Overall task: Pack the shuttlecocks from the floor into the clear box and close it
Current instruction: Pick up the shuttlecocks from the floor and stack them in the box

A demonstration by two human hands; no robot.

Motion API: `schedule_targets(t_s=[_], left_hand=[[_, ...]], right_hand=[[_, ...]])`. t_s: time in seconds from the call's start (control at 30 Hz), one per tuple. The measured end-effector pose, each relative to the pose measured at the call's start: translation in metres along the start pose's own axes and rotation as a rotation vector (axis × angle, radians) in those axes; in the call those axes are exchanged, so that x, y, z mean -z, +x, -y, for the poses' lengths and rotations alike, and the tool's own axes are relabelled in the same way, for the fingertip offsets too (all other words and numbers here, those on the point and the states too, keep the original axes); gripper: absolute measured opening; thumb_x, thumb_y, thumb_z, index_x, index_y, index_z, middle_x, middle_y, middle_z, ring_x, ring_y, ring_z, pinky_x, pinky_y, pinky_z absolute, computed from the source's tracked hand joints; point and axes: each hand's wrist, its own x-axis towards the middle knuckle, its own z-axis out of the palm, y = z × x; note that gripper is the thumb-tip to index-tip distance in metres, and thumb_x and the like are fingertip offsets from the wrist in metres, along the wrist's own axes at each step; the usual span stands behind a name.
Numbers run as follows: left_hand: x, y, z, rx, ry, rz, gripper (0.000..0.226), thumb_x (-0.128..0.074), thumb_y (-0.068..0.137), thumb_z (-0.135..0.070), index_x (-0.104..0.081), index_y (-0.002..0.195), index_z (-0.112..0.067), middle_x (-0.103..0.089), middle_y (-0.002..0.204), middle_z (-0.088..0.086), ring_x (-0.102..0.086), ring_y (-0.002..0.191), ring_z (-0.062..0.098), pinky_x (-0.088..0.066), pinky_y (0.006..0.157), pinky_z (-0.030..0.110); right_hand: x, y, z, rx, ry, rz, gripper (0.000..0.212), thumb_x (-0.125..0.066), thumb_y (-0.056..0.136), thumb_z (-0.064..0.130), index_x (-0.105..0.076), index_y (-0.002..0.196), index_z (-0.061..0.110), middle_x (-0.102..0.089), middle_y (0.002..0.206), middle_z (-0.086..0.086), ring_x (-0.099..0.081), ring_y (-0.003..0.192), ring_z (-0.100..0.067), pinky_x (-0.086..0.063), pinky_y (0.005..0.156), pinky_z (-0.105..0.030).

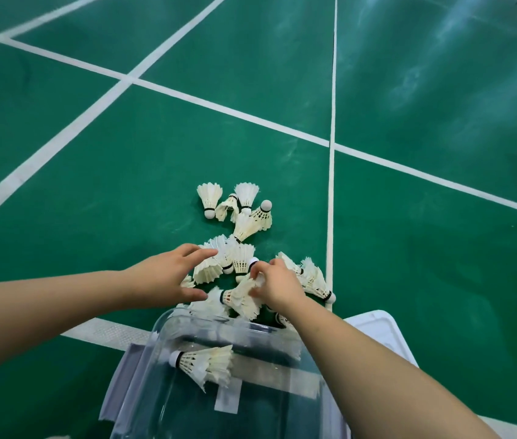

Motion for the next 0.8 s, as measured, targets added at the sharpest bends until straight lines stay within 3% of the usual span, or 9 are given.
schedule_targets(t_s=[0.17,0.33,0.5,0.57,0.63,0.73,0.8], left_hand=[[0.000,-0.007,-0.008,-0.029,-0.015,-0.033,0.086,-0.062,0.079,-0.051,-0.008,0.144,-0.039,-0.018,0.152,-0.008,-0.042,0.125,0.013,-0.036,0.101,0.024],[0.008,-0.013,-0.030,-0.117,-0.068,-0.195,0.101,-0.073,0.070,-0.047,-0.006,0.145,-0.038,-0.021,0.148,-0.011,-0.036,0.126,0.010,-0.034,0.103,0.022],[0.014,-0.026,-0.057,-0.207,-0.270,-0.189,0.089,-0.079,0.065,-0.032,-0.019,0.129,-0.050,-0.042,0.121,-0.022,-0.044,0.105,-0.002,-0.038,0.088,0.014],[0.012,-0.031,-0.061,-0.199,-0.316,-0.162,0.087,-0.078,0.065,-0.026,-0.024,0.130,-0.046,-0.050,0.114,-0.020,-0.052,0.096,0.001,-0.045,0.082,0.018],[0.007,-0.039,-0.062,-0.192,-0.300,-0.148,0.085,-0.073,0.070,-0.023,-0.023,0.136,-0.040,-0.056,0.119,-0.013,-0.056,0.096,0.009,-0.049,0.084,0.026],[-0.006,-0.052,-0.057,-0.177,-0.268,-0.153,0.085,-0.066,0.074,-0.014,-0.020,0.136,-0.048,-0.057,0.125,-0.012,-0.060,0.095,0.011,-0.051,0.084,0.031],[-0.013,-0.062,-0.053,-0.135,-0.265,-0.158,0.089,-0.069,0.073,-0.013,-0.019,0.137,-0.051,-0.048,0.138,-0.014,-0.057,0.110,0.011,-0.049,0.094,0.032]], right_hand=[[0.046,-0.021,0.016,0.066,0.163,-0.102,0.027,-0.070,0.081,0.028,-0.058,0.105,0.024,-0.045,0.125,-0.004,-0.051,0.101,-0.023,-0.042,0.087,-0.029],[0.085,-0.055,0.038,0.173,0.233,-0.125,0.026,-0.070,0.079,0.022,-0.058,0.102,0.025,-0.042,0.110,0.003,-0.045,0.093,-0.014,-0.034,0.081,-0.022],[0.083,-0.090,0.055,0.236,0.246,-0.090,0.026,-0.070,0.078,0.018,-0.059,0.099,0.027,-0.042,0.109,0.004,-0.044,0.095,-0.013,-0.041,0.088,-0.025],[0.077,-0.098,0.057,0.233,0.246,-0.088,0.027,-0.069,0.079,0.017,-0.059,0.101,0.027,-0.045,0.113,0.001,-0.045,0.095,-0.014,-0.041,0.086,-0.025],[0.069,-0.108,0.058,0.226,0.274,-0.080,0.027,-0.069,0.079,0.019,-0.058,0.101,0.030,-0.046,0.115,0.000,-0.046,0.097,-0.014,-0.043,0.090,-0.027],[0.058,-0.121,0.055,0.211,0.337,-0.060,0.029,-0.071,0.079,0.025,-0.058,0.104,0.033,-0.046,0.112,0.005,-0.047,0.096,-0.010,-0.039,0.082,-0.021],[0.052,-0.129,0.049,0.184,0.414,-0.046,0.032,-0.073,0.079,0.027,-0.058,0.105,0.037,-0.050,0.118,0.007,-0.053,0.093,-0.010,-0.041,0.084,-0.021]])
